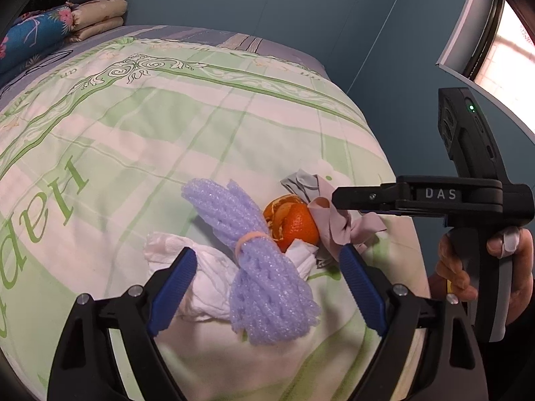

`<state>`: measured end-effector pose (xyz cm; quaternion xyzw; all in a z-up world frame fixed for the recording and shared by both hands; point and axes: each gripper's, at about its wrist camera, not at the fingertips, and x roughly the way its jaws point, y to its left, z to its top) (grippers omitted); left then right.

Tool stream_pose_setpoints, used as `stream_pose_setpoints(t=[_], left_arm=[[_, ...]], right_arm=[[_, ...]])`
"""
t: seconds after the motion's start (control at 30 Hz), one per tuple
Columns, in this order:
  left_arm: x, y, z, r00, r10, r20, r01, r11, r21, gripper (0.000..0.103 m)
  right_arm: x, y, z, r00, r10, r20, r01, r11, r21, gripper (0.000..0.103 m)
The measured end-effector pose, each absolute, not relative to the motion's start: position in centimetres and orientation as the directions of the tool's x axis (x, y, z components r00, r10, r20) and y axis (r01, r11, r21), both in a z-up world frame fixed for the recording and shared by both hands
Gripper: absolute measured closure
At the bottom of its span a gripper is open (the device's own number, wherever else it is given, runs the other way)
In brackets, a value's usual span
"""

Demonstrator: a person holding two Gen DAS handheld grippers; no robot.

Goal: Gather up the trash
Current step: 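Grasp the purple foam net with the left gripper while the right grasps the pink cloth, then lift the purple net and pink cloth and carry both over the yellow bin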

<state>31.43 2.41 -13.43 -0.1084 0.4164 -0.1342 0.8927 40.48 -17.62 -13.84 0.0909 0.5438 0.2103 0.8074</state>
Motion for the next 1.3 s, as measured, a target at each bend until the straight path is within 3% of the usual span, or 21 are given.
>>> stream_pose_setpoints(t=[0.13,0.2,0.27,0.43,0.5,0.8,1.3], left_arm=[[31.6,2.5,-13.8,0.608,-0.327,-0.723,0.144,0.941,-0.305,0.040],[31.7,2.8,-14.0,0.602,-0.320,-0.731,0.129,0.943,-0.307,0.050],[31.7,3.2,-14.2,0.595,-0.325,-0.735,0.116,0.940,-0.322,0.058],[31.3,3.3,-14.2,0.586,-0.346,-0.733,0.122,0.932,-0.342,0.059],[31.1,2.7,-14.0,0.586,-0.340,-0.736,0.144,0.937,-0.318,0.059],[30.9,2.4,-14.3,0.586,-0.318,-0.745,0.137,0.946,-0.295,0.077],[28.2,3.4,-10.0,0.653,-0.347,-0.674,0.150,0.931,-0.334,0.079]], right_arm=[[40.5,-16.9,-14.4,0.309,0.424,-0.851,-0.246,0.900,0.359,0.047],[40.7,-16.8,-14.6,0.313,0.414,-0.854,-0.240,0.905,0.351,0.056],[40.6,-16.7,-14.5,0.309,0.420,-0.853,-0.241,0.902,0.357,0.059],[40.6,-16.5,-14.7,0.306,0.408,-0.860,-0.238,0.907,0.346,0.060],[40.6,-16.4,-14.8,0.308,0.402,-0.862,-0.239,0.910,0.339,0.066],[39.8,-16.0,-14.0,0.330,0.402,-0.854,-0.264,0.908,0.325,0.084],[36.4,-18.7,-8.6,0.445,0.445,-0.777,-0.288,0.893,0.347,0.086]])
